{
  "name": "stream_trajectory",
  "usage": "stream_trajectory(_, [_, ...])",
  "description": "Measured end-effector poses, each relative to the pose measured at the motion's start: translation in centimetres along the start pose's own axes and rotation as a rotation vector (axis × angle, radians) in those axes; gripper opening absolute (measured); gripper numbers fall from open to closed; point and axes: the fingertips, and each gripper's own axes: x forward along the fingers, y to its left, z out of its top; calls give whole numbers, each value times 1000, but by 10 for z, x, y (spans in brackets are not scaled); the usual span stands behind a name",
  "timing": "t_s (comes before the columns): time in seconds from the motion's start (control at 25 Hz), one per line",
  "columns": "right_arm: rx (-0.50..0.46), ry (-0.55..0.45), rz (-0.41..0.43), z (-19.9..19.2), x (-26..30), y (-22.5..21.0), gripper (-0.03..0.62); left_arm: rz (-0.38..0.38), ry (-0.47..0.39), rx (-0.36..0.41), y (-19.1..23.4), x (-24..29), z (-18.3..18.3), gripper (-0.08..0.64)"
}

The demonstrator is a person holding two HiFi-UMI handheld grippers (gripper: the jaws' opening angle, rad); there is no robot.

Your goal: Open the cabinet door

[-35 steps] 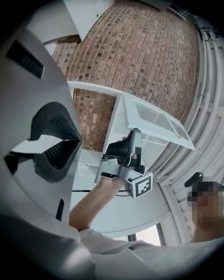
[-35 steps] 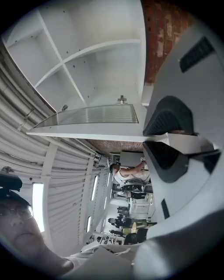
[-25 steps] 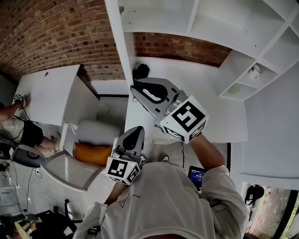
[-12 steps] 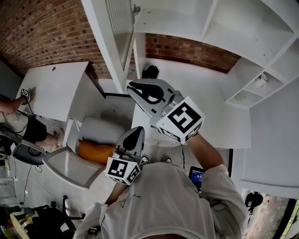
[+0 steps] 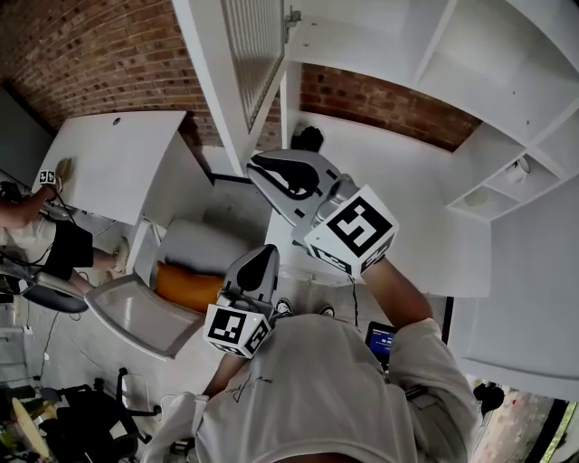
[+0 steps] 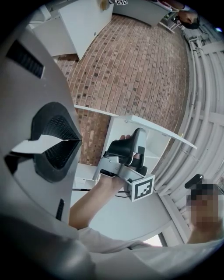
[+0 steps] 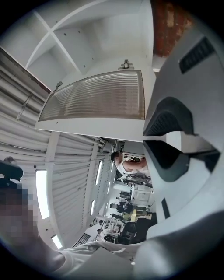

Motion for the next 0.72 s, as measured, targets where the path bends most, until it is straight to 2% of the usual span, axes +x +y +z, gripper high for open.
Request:
stream_trajectory(0.36, [16, 26, -9, -6, -1, 4, 48, -6, 14, -22, 1, -5, -5, 15])
stream_trajectory(0.72, [41, 50, -84, -14, -24, -8, 35, -42, 23, -24, -13, 0, -9, 15])
